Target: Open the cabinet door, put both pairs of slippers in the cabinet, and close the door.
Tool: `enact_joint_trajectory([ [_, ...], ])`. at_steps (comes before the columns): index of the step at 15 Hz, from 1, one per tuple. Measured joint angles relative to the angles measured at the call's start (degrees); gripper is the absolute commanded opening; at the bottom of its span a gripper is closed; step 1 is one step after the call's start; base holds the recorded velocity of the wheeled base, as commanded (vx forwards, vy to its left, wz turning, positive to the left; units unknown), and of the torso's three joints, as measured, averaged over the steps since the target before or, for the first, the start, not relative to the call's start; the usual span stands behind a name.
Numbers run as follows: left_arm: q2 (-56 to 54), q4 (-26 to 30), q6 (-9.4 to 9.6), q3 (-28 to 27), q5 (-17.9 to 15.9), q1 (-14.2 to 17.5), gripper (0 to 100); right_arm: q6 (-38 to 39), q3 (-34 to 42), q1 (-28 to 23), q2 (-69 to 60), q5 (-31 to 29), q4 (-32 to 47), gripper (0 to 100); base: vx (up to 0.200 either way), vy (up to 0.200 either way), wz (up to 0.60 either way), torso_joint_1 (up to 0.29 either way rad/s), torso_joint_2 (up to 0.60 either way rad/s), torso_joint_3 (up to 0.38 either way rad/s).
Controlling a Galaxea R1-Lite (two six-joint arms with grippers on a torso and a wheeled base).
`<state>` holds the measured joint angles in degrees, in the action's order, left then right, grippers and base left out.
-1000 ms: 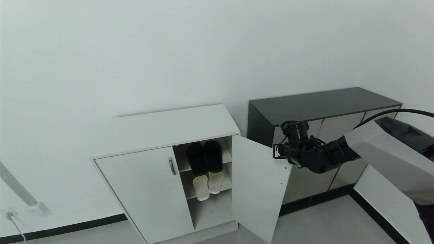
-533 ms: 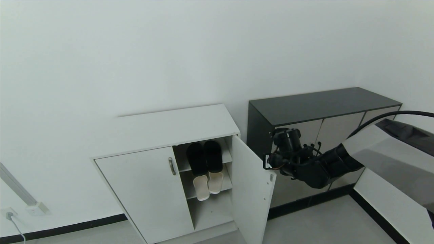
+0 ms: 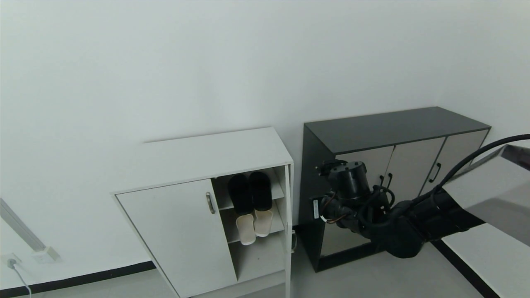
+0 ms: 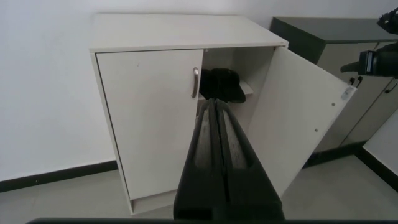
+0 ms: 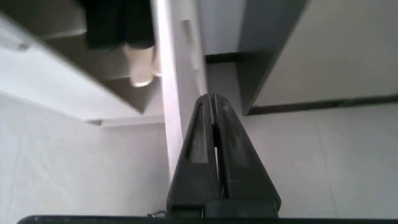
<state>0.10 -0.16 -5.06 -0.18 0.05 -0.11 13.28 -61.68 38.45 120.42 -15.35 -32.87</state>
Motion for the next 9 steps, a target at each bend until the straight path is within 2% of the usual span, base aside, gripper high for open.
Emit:
enact_joint_trajectory([
  [2, 0.0, 0.0, -0.02, 0.0, 0.02, 0.01, 0, -0.01, 0.66, 0.94, -1.05, 0.0, -0.13, 0, 0.0, 0.0, 0.0, 0.0, 0.0, 0.0],
  [8, 0.0, 0.02, -0.02, 0.0, 0.02, 0.04, 0, -1.68, 3.75, 2.56, -1.89, 0.02, -3.18, 0, 0.0, 0.0, 0.6, 0.004, 0.0, 0.002],
  [9, 0.0, 0.02, -0.02, 0.0, 0.02, 0.0, 0, -1.67, 3.86, 2.67, -1.82, 0.09, -3.29, 0, 0.0, 0.0, 0.0, 0.0, 0.0, 0.0],
])
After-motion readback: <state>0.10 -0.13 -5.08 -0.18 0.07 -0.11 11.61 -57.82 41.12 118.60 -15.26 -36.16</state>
